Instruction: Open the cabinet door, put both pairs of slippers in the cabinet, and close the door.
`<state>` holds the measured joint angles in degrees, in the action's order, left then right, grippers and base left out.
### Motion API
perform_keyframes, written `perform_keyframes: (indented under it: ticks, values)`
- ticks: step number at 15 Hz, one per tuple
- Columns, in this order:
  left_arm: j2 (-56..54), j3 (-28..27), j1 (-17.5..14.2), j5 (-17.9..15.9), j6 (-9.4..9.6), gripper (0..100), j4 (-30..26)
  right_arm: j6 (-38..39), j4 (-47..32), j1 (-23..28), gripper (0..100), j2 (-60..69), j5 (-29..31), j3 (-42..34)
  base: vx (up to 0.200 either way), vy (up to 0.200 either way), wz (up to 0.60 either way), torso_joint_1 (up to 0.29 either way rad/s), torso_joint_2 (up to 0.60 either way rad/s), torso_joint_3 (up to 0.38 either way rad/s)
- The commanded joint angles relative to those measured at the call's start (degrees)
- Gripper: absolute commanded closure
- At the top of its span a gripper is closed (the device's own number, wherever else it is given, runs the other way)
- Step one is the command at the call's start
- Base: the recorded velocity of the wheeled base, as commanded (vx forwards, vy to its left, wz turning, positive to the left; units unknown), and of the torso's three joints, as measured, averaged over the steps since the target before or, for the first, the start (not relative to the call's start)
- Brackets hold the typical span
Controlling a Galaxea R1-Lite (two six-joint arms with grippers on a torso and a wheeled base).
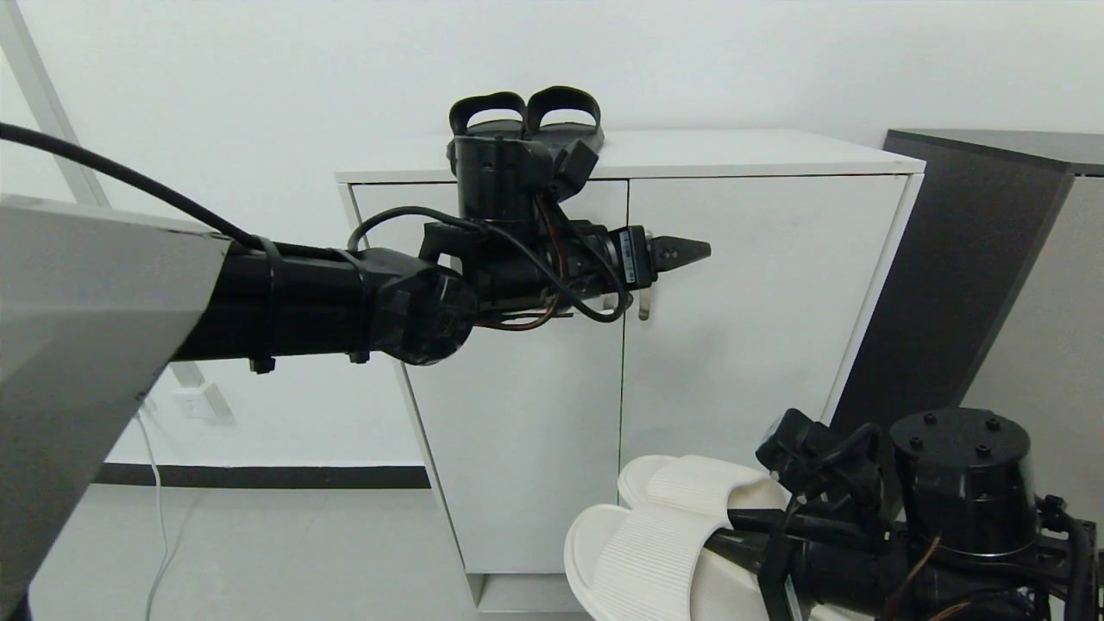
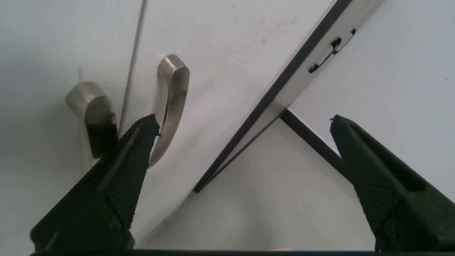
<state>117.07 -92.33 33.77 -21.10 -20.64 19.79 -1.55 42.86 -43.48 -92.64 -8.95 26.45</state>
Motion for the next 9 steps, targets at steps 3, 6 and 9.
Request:
perform_keyframes:
  ticks: [3,6,9]
  values:
    - [3.2,-4.2,0.0,0.0,-0.1,0,-1.0,0.0,0.0,0.1,100,-0.1,0.0,0.0,0.0,0.0,0.0,0.0,0.0,0.0]
    - [3.7,-5.1,0.0,-0.3,-2.04,100,-1.4,0.0,-0.1,0.1,100,0.0,-0.2,-0.4,0.0,0.0,0.0,0.0,0.0,0.0]
    - [2.6,-3.1,0.1,0.0,-2.74,100,-1.3,-0.3,-0.1,0.1,100,-0.2,-0.5,-0.9,0.0,0.0,0.0,0.0,0.0,0.0]
